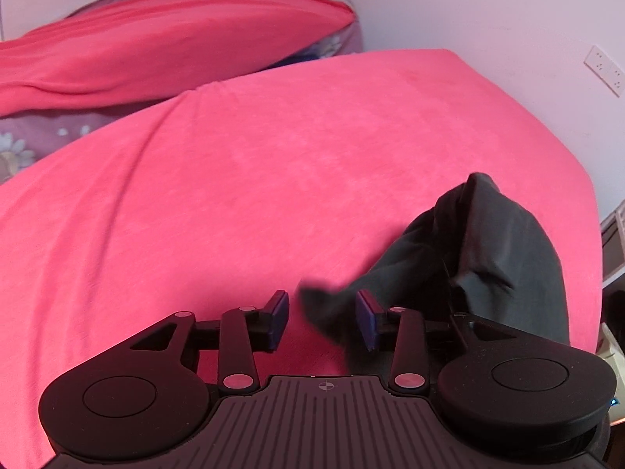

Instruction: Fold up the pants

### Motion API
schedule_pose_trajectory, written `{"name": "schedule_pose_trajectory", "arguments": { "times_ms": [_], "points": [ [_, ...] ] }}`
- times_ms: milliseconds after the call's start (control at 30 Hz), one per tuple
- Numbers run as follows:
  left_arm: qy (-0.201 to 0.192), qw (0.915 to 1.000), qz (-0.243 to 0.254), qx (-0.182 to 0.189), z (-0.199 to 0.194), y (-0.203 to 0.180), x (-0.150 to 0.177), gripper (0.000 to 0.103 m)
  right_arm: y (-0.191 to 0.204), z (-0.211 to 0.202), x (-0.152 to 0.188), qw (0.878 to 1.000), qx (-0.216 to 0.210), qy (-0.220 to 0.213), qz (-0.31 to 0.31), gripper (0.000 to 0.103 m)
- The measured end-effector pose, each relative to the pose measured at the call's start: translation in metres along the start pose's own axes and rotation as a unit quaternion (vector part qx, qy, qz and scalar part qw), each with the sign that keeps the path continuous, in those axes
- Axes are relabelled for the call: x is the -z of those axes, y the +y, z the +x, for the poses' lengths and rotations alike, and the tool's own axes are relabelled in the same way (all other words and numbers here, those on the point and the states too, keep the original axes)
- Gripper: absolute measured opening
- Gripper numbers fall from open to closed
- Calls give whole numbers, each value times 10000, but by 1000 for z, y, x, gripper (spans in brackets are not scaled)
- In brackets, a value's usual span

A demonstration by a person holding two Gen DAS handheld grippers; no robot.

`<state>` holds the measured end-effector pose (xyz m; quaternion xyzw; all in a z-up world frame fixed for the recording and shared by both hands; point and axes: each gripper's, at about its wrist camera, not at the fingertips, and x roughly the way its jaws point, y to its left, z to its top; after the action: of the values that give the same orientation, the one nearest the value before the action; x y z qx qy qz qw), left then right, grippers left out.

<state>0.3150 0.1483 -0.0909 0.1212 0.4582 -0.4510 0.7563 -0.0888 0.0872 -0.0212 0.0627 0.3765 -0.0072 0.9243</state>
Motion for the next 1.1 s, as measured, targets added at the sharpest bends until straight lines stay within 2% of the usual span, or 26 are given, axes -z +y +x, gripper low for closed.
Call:
{"name": "schedule_pose_trajectory", "arguments": {
  "times_ms": [233,433,600,767,800,867,933,1000,1100],
  "points": [
    [-143,9994,-238,-201,-44,-1,7,103,0,-25,-11,9996,-150,-213,95,9],
    [-238,9992,-125,-296,-72,-14,18,103,4,-32,-19,9992,-85,-328,215,9],
    [-225,9993,-194,-232,-74,-11,28,103,35,-15,-5,9997,-90,-220,-64,9],
    [-221,9992,-282,-160,-65,-8,40,103,62,15,15,9983,123,73,-567,13],
    [-233,9992,-290,-130,-65,-9,43,103,66,20,19,9974,166,128,-683,18],
    [-255,9992,-280,-102,-64,-12,48,103,73,23,21,9950,188,172,-969,33],
    [-284,9993,-251,-73,-67,-18,51,103,80,17,18,9919,5,201,-1252,65],
    [-369,9990,-236,22,-72,-24,51,103,84,4,14,9882,-166,195,-1510,72],
    [-521,9986,-120,-51,-82,-38,48,103,73,-21,6,9864,-428,178,-1578,72]
  ]
}}
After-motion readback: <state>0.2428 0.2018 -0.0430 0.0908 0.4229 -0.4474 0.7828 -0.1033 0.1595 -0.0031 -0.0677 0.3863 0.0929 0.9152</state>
